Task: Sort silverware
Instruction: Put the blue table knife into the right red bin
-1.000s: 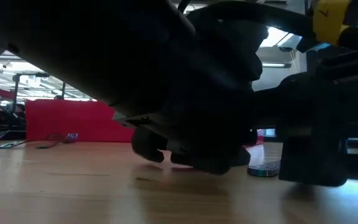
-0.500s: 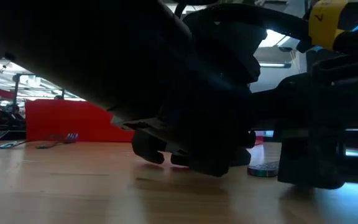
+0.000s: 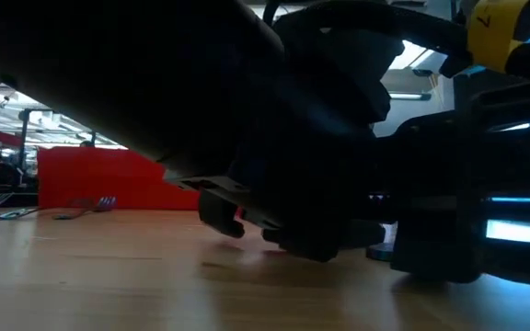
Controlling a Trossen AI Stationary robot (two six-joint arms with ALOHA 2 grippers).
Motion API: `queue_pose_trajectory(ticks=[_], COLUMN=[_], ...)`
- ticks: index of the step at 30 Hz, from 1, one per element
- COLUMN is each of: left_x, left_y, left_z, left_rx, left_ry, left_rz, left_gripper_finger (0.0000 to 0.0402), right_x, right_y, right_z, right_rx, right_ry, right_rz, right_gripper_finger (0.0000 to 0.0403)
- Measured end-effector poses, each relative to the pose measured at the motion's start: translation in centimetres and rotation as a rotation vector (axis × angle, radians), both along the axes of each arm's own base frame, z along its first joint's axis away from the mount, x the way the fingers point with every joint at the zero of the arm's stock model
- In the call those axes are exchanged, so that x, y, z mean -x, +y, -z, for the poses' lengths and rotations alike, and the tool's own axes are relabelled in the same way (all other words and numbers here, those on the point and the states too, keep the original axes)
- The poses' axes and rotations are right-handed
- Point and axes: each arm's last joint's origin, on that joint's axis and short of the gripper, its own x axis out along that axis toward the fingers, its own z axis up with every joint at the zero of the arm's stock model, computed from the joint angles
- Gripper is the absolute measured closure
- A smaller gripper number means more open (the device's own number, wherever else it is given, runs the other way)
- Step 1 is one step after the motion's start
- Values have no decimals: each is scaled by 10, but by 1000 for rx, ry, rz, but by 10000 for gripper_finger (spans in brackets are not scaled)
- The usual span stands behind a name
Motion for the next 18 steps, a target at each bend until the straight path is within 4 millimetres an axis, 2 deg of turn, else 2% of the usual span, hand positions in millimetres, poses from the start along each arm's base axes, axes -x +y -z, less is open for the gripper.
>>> queue_pose_trajectory(ticks=[18], left_x=[-2], left_y=[3], left_z=[0], left_rx=[11], left_ry=[30], left_rz=[20], left_gripper_finger=[322], right_x=[0], right_y=[0], right_z=[0], right_rx=[-4], right_ry=[4], right_rz=[-4], right_gripper_finger=[403])
